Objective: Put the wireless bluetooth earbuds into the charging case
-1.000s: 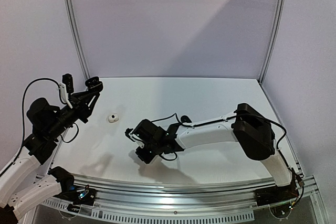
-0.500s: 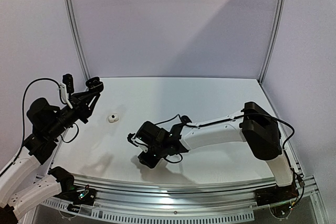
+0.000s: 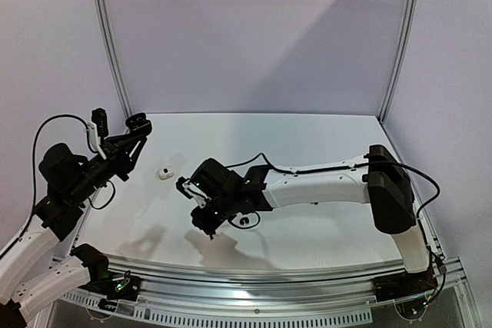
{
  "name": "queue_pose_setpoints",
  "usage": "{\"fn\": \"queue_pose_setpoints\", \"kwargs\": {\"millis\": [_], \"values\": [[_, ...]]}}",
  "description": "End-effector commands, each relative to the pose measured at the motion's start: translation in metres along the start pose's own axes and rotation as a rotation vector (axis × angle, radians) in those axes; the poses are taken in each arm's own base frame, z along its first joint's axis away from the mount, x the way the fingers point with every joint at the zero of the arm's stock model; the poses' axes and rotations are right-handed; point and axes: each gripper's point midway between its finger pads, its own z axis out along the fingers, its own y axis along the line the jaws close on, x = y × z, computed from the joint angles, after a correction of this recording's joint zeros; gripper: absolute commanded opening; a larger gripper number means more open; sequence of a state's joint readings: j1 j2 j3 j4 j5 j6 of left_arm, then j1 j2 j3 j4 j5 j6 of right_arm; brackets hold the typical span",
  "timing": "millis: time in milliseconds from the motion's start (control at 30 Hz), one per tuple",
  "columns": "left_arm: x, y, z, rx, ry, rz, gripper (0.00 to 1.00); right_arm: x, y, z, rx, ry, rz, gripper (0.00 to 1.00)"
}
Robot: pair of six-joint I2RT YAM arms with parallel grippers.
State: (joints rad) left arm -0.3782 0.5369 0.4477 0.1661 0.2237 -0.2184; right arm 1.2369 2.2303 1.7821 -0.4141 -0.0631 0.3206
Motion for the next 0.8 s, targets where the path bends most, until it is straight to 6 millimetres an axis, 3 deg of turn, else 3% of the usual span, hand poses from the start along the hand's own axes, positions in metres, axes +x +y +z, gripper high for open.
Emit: {"fn": "queue_pose_setpoints", "kwargs": {"millis": [0,233,767], "values": [[0.005,0.004,-0.001,-0.010,0.009,-0.008,0.00,0.038,0.004,0.014,-0.014,0.152,0.066,0.08],[0.005,0.003,-0.001,-0.008,0.008,-0.011,0.00,0.058,-0.007,0.022,0.054,0.209,0.045,0.05],[0.004,0.004,-0.002,-0.011,0.008,-0.009,0.00,0.076,-0.023,0.032,0.135,0.264,0.036,0.02]]}}
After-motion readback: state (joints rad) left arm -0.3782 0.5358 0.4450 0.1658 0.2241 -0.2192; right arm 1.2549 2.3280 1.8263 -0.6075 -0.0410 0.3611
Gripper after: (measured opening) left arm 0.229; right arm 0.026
